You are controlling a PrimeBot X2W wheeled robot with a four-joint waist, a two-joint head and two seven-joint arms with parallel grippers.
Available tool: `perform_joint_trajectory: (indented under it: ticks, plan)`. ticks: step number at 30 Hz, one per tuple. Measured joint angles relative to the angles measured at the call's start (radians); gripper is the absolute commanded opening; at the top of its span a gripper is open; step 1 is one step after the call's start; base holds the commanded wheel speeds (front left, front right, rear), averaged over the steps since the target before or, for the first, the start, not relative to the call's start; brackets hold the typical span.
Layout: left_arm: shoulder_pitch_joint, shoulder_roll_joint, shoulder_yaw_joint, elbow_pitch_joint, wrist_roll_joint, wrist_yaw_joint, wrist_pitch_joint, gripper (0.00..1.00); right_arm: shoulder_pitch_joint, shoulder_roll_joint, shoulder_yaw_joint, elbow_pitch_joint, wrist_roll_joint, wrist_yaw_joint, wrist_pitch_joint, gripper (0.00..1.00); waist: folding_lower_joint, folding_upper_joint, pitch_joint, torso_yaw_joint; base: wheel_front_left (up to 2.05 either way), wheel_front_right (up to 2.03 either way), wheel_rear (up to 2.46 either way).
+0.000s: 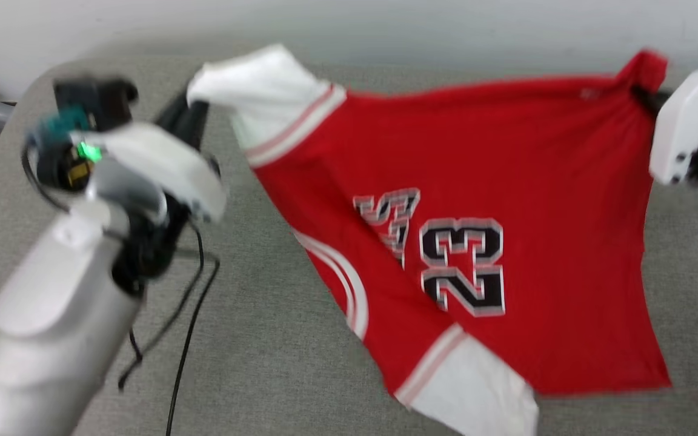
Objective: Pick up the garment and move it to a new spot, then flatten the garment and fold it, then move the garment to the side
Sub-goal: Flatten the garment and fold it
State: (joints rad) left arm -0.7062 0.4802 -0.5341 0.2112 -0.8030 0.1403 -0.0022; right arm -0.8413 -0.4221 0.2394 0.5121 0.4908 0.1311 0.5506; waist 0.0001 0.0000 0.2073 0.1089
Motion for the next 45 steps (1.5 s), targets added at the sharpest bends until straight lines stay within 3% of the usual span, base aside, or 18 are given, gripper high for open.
perform_joint_trajectory:
  ticks: [10,17,22,30,37,45]
  plan:
    - [-0.465,-0.060,0.033,0.312,0.050,-0.053,-0.008,0.00,-0.282,0.056,-0.101,0.050,-0.169,0.000,-0.167,0.00,0.0001,0.0000,0.056,-0.035,0.00,0.00,0.00]
    - [-0.694,-0.018,0.060,0.483,0.099,-0.080,-0.066,0.00,-0.483,0.128,-0.117,0.134,-0.235,0.001,-0.271,0.00,-0.0001,0.0000,0.096,-0.088,0.00,0.00,0.00]
    - [-0.822,0.003,0.090,0.542,0.102,-0.099,-0.101,0.00,-0.622,0.137,-0.107,0.183,-0.252,0.001,-0.310,0.00,0.0000,0.0000,0.159,-0.101,0.00,0.00,0.00]
    - [-0.893,0.006,0.109,0.646,0.072,-0.153,-0.106,0.00,-0.723,0.166,-0.088,0.268,-0.272,0.001,-0.367,0.00,0.0001,-0.0001,0.298,-0.102,0.00,0.00,0.00]
    - [-0.894,-0.027,0.116,0.734,0.029,-0.210,-0.123,0.00,-0.739,0.184,-0.072,0.356,-0.259,0.001,-0.398,0.00,0.0001,0.0000,0.398,-0.089,0.00,0.00,0.00]
    - [-0.782,-0.085,0.105,0.812,-0.039,-0.264,-0.125,0.00,-0.637,0.181,-0.022,0.439,-0.184,0.001,-0.449,0.00,0.0001,0.0000,0.405,-0.058,0.00,0.00,0.00]
